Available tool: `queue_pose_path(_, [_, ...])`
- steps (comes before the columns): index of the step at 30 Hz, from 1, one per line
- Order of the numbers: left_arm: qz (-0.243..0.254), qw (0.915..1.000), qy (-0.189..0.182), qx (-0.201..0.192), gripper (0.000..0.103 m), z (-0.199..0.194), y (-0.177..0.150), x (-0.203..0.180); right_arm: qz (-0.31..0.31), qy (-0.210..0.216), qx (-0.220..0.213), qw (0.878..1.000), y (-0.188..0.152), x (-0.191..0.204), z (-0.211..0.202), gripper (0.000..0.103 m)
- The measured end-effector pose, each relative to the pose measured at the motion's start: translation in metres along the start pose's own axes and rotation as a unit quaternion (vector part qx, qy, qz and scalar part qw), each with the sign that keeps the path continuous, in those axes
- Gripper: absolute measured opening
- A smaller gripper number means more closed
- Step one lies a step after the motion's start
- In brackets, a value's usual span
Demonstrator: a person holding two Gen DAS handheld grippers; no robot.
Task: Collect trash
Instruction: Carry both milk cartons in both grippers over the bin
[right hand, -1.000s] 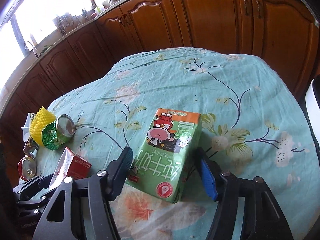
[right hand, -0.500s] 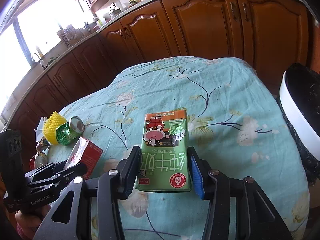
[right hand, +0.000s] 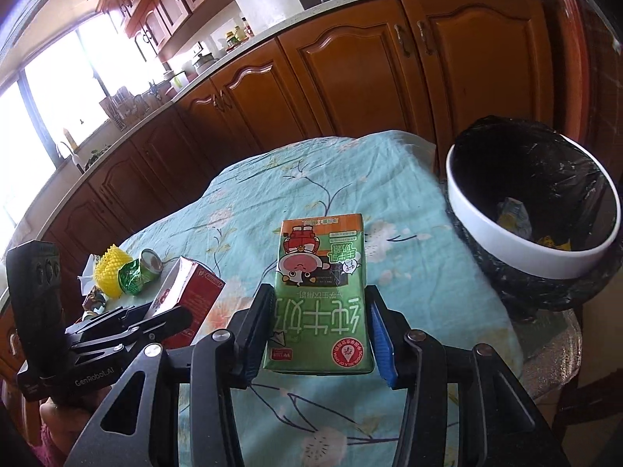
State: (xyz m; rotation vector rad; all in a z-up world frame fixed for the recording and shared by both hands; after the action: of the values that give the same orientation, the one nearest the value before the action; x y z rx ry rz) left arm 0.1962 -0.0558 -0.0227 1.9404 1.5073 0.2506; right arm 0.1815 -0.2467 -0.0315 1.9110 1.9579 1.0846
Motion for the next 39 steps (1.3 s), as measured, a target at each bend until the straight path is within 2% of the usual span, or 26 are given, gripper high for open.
queue_pose_path(9, [0.027, 0.9996, -0.011, 0.007, 0.045, 0.011, 0.005, -0.032, 0.030, -0.013, -0.022, 0.999, -0.003, -0.033, -0.026, 0.047])
queue_pose_path(39, [0.078, 0.9966, -0.024, 0.009, 0.045, 0.027, 0.028, -0.093, 0.071, -0.024, -0.061, 0.995, -0.003, -0.085, -0.061, 0.046])
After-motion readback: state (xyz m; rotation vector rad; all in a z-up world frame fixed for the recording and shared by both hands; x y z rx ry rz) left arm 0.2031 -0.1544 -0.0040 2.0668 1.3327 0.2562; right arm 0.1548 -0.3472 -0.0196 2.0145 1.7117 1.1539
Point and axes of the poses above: each gripper's, at about its wrist camera, not at the fingertips, and z roughly the way its jaws point, x to its left, y to its top, the point moved 1 cm from there along z, roughly the way its jaws point, and after that the axes turned 5 degrees about x, right-handed, at the moved point
